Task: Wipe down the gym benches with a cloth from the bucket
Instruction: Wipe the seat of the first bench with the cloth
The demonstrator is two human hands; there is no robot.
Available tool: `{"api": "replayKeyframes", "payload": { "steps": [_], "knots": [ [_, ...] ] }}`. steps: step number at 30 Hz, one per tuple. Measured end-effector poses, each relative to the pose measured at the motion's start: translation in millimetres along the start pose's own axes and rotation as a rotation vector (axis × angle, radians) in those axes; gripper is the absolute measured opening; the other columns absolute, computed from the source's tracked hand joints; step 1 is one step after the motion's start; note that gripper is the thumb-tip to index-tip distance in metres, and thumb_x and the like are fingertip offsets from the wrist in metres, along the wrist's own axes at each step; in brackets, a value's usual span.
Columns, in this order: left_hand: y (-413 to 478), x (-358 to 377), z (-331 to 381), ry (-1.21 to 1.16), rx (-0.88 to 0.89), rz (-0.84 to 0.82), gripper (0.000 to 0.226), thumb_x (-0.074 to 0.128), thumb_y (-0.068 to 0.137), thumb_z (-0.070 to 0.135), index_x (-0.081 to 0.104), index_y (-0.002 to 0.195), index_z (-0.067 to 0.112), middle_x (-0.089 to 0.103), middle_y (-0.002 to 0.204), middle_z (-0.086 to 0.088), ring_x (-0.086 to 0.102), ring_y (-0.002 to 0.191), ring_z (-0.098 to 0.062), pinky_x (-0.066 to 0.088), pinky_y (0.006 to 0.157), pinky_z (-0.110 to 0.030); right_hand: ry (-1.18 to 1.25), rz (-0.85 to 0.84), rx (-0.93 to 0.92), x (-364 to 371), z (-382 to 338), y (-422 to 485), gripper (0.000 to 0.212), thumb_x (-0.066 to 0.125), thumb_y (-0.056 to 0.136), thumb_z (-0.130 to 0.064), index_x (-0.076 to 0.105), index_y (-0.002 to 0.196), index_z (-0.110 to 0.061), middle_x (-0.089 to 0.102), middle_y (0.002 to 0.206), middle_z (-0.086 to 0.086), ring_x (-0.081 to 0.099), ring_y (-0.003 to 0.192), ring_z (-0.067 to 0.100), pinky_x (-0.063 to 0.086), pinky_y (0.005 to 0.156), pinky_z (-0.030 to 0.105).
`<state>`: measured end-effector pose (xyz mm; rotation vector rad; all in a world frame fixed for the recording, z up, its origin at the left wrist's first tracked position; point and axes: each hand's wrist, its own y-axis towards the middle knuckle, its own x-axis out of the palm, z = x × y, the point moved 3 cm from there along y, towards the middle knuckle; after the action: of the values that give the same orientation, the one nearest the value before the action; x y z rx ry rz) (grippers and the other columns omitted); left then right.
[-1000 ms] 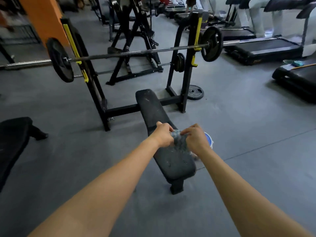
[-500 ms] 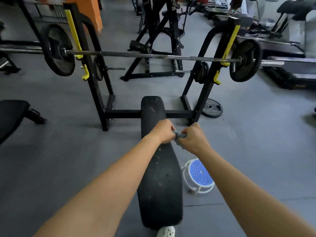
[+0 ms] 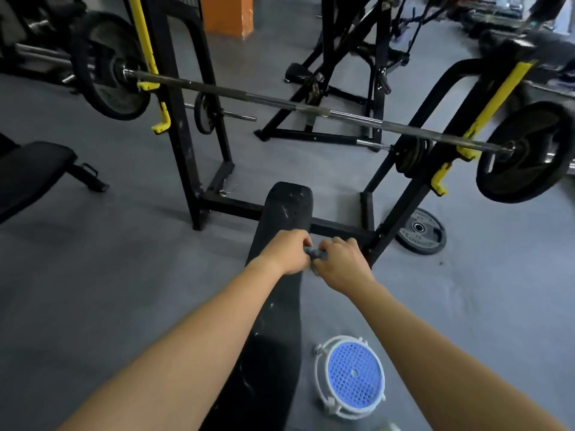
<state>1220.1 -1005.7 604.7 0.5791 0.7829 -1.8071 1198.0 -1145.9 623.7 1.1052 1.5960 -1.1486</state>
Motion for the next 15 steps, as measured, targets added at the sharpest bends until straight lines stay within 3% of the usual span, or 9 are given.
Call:
{"api": "replayKeyframes", "payload": {
  "steps": [3, 7, 12, 15],
  "knots": [
    [33.5, 16.0, 3.8, -0.05, -0.072, 0.012, 0.023, 0.076, 0.089, 0.019, 0.063, 0.108, 0.023, 0.069, 0.1, 0.0, 0.066, 0.09, -0.018, 0.057, 0.08, -0.034, 0.021, -0.066, -0.046, 4.3, 34.2, 37.6, 0.029, 0.048, 0.092, -0.046, 0.058, 0.101, -0.02, 0.058, 0.1, 0.002, 0.046, 0.097, 0.026, 0.047, 0.083, 0.04],
    [69.5, 42.4, 16.5, -0.113, -0.166, 0.074, 0.021, 0.074, 0.091, 0.024, 0.061, 0.107, 0.024, 0.067, 0.099, 0.003, 0.066, 0.089, -0.016, 0.057, 0.078, -0.035, 0.212, -0.158, -0.102, 6.1, 78.5, 81.1, 0.023, 0.055, 0.092, -0.037, 0.049, 0.096, -0.015, 0.062, 0.094, 0.009, 0.06, 0.083, 0.028, 0.056, 0.075, 0.048],
    [106.1, 71.2, 25.4, -0.141, -0.296, 0.221, 0.022, 0.07, 0.094, 0.027, 0.057, 0.111, 0.022, 0.065, 0.101, 0.005, 0.062, 0.086, -0.008, 0.049, 0.067, -0.027, 0.272, -0.264, -0.204, 11.8, 124.6, 131.5, 0.022, 0.06, 0.087, -0.033, 0.043, 0.095, -0.021, 0.064, 0.088, 0.01, 0.063, 0.078, 0.029, 0.058, 0.071, 0.051],
    [123.3, 80.0, 23.1, -0.148, -0.37, 0.287, 0.025, 0.065, 0.098, 0.028, 0.053, 0.118, 0.021, 0.06, 0.11, 0.003, 0.061, 0.09, -0.011, 0.05, 0.074, -0.03, 0.275, -0.32, -0.233, 17.6, 138.5, 159.9, 0.019, 0.056, 0.089, -0.03, 0.04, 0.1, -0.029, 0.065, 0.091, 0.008, 0.066, 0.078, 0.028, 0.06, 0.071, 0.051]
  ]
}}
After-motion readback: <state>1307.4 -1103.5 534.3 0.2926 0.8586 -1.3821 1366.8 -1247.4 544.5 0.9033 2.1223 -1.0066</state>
